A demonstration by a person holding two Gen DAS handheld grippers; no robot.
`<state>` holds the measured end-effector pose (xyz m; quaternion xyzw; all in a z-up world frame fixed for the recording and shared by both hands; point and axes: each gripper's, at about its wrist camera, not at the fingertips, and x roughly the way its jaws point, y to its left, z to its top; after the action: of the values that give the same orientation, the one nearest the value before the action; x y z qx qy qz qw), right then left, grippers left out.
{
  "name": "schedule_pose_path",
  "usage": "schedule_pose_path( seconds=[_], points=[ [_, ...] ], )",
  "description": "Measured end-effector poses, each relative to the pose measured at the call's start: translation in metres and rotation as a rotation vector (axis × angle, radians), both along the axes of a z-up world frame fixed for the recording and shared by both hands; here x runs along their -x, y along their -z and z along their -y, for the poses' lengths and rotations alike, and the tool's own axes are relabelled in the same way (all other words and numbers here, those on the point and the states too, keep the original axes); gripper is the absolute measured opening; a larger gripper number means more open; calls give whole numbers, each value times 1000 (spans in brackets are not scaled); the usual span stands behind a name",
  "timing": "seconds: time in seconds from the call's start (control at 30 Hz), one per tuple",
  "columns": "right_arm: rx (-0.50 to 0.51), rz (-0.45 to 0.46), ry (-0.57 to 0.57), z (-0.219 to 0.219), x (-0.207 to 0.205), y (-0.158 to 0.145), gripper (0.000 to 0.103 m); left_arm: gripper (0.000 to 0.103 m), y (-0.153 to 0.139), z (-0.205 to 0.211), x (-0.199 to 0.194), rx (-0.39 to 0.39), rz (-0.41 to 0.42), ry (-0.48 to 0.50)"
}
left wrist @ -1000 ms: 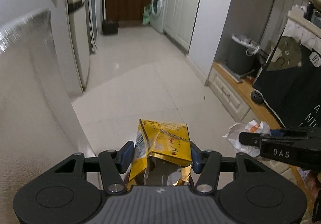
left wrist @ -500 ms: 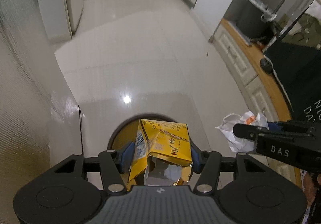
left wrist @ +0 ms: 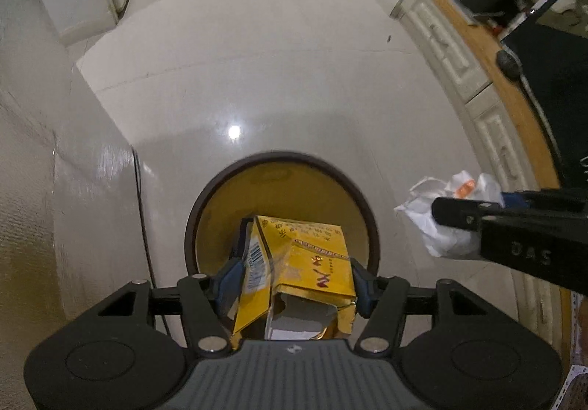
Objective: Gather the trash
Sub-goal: 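Open both tools to drop the yellow box and white bag into the bin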
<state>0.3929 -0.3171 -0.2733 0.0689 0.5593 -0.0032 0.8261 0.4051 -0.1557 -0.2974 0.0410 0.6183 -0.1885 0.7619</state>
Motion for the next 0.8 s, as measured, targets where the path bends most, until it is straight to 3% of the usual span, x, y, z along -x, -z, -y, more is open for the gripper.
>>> schedule_pose_path(
  seconds=[0.07, 0.23, 0.47, 0.57, 0.7, 0.77, 0.8],
  points=[
    [2, -10, -9, -1, -2, 3, 32, 72, 7, 3, 0, -34, -21, 20],
    [4, -40, -18, 1, -5, 13, 33, 73, 18, -1, -1, -94, -63, 30],
    [6, -79, -43, -3, -10, 23, 34, 73, 17, -12, -4, -118, -60, -7],
    [-19, -77, -57, -5, -11, 25, 36, 80, 18, -17, -4, -133, -53, -28],
    [-56, -62, -83, -9, -10, 25, 49, 88, 21, -25, -3, -167, -48, -36],
    [-46, -56, -93, -12, -10, 25, 59, 90, 21, -28, -3, -180, -53, -47],
    [-40, -56, -93, -13, -10, 25, 69, 93, 21, -31, -4, -191, -58, -56]
  ],
)
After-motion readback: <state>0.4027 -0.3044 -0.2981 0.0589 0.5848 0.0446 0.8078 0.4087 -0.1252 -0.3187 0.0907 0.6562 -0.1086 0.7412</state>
